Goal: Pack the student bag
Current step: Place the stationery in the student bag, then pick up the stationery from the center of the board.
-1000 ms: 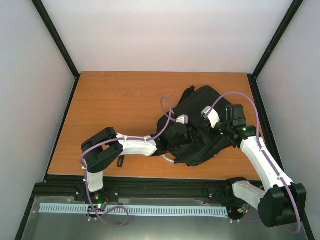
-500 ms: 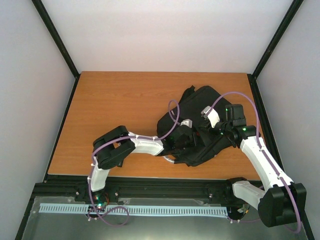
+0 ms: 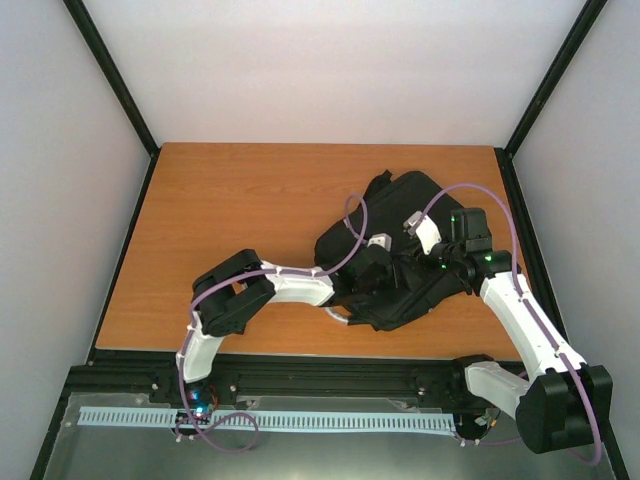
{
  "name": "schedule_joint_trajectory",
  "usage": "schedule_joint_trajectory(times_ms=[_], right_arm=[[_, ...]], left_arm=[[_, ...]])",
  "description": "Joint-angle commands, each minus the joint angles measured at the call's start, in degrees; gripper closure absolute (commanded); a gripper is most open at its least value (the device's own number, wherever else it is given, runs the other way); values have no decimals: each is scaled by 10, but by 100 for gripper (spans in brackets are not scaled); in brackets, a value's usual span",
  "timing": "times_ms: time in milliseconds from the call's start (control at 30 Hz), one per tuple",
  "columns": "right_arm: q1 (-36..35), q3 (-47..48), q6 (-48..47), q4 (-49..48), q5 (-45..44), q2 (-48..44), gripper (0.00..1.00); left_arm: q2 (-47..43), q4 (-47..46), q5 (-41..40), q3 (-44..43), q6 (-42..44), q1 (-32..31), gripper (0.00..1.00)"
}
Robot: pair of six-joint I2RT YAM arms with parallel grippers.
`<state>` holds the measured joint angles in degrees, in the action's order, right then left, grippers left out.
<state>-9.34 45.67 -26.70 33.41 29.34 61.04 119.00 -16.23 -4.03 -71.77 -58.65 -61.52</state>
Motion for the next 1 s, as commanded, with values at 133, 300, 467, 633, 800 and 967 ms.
schedule_joint_trajectory(times_ms=[133,300,467,633,800,967], right_arm=[[1,6,-3,-6,-15,-1,59],[1,8,-8,-5,-15,0,55],[1,9,-12,-1,-13,6,54],[1,9,-14,2,-5,7,53],[1,9,-17,5,-5,0,52],[1,7,-18,7,-2,-7,52]], left_arm=[[-121,158,28,94,70,1,96],[-217,243,-23,177,82,1,85],[-322,340,-112,229,79,2,70],[-440,425,-187,269,82,15,50],[-557,524,-227,295,65,50,25],[-590,612,-198,298,47,133,17]])
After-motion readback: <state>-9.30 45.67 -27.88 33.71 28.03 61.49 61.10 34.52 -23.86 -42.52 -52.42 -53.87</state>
